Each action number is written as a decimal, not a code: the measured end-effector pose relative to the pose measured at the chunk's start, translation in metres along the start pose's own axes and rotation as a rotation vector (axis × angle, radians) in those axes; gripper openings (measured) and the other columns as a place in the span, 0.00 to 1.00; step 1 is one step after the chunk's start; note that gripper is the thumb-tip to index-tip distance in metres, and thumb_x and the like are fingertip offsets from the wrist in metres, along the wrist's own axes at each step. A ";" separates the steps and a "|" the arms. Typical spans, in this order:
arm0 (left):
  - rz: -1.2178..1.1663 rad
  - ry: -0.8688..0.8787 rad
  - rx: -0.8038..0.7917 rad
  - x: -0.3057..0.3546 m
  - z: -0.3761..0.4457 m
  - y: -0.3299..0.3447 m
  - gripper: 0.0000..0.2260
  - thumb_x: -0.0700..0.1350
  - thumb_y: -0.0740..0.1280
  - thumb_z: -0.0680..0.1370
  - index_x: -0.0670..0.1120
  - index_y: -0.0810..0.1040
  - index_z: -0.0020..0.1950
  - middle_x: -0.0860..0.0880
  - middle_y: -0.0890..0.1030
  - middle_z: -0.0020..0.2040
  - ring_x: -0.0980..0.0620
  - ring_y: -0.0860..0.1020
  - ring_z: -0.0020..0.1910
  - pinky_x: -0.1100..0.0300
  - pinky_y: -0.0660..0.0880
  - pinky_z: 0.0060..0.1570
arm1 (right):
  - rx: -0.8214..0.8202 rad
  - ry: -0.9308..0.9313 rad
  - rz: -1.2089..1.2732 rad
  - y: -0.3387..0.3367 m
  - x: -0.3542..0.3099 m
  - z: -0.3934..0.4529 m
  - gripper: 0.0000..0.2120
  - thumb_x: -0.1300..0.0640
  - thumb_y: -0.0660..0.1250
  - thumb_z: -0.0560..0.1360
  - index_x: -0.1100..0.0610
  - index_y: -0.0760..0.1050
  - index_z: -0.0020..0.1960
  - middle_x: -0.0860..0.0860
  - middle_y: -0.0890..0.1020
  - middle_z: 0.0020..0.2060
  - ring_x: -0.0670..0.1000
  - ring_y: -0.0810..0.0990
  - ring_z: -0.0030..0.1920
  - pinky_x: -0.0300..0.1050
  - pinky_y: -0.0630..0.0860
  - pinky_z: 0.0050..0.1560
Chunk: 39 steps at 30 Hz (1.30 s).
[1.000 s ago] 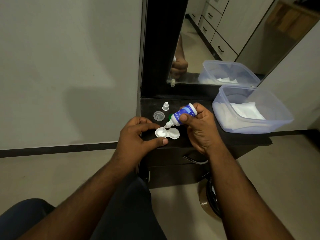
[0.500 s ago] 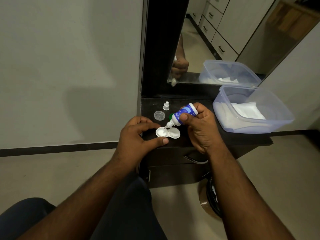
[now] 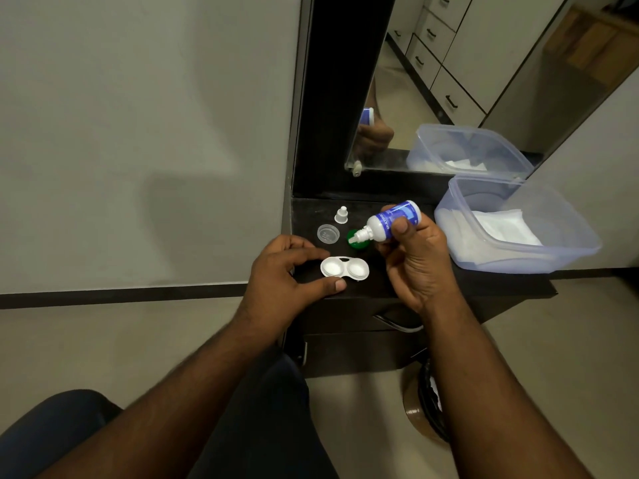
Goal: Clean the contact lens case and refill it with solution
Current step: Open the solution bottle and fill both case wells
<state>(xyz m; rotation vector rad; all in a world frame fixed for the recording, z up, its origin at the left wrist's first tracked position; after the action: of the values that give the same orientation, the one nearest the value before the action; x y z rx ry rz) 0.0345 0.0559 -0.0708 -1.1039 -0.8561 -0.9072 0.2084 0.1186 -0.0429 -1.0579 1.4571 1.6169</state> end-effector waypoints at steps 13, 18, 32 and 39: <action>0.009 0.010 0.003 0.000 0.000 0.000 0.17 0.52 0.78 0.63 0.54 0.83 0.51 0.57 0.76 0.48 0.64 0.74 0.49 0.76 0.68 0.42 | -0.076 -0.003 -0.172 0.004 -0.004 -0.005 0.21 0.55 0.79 0.56 0.58 0.75 0.45 0.48 0.83 0.34 0.45 0.82 0.37 0.36 0.78 0.40; 0.006 0.026 0.012 0.001 0.000 0.000 0.16 0.50 0.79 0.64 0.55 0.83 0.50 0.56 0.76 0.48 0.64 0.74 0.48 0.75 0.69 0.42 | -0.074 -0.008 -0.192 0.009 -0.006 -0.007 0.14 0.63 0.73 0.59 0.60 0.74 0.43 0.48 0.82 0.31 0.45 0.81 0.35 0.37 0.78 0.40; 0.029 0.019 0.016 -0.001 0.000 0.001 0.18 0.52 0.78 0.64 0.53 0.83 0.52 0.58 0.76 0.48 0.65 0.73 0.49 0.77 0.68 0.42 | -0.086 -0.009 -0.198 0.012 -0.007 -0.010 0.10 0.63 0.70 0.61 0.60 0.73 0.41 0.50 0.83 0.31 0.46 0.82 0.35 0.39 0.80 0.42; 0.016 0.014 0.007 -0.001 -0.001 0.000 0.17 0.51 0.77 0.64 0.53 0.83 0.52 0.58 0.75 0.49 0.67 0.73 0.49 0.78 0.68 0.42 | -0.088 -0.006 -0.196 0.013 -0.007 -0.010 0.10 0.64 0.70 0.61 0.61 0.74 0.41 0.50 0.83 0.31 0.47 0.82 0.35 0.38 0.80 0.41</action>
<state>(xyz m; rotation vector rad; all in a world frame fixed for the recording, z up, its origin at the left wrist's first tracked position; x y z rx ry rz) 0.0348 0.0552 -0.0716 -1.0961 -0.8371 -0.8968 0.2003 0.1074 -0.0316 -1.2047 1.2456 1.5538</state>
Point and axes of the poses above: each hand's wrist, its own z-axis towards the middle knuckle, its own y-axis out of the palm, x = y × z, the point moved 3 cm from there along z, towards the middle knuckle
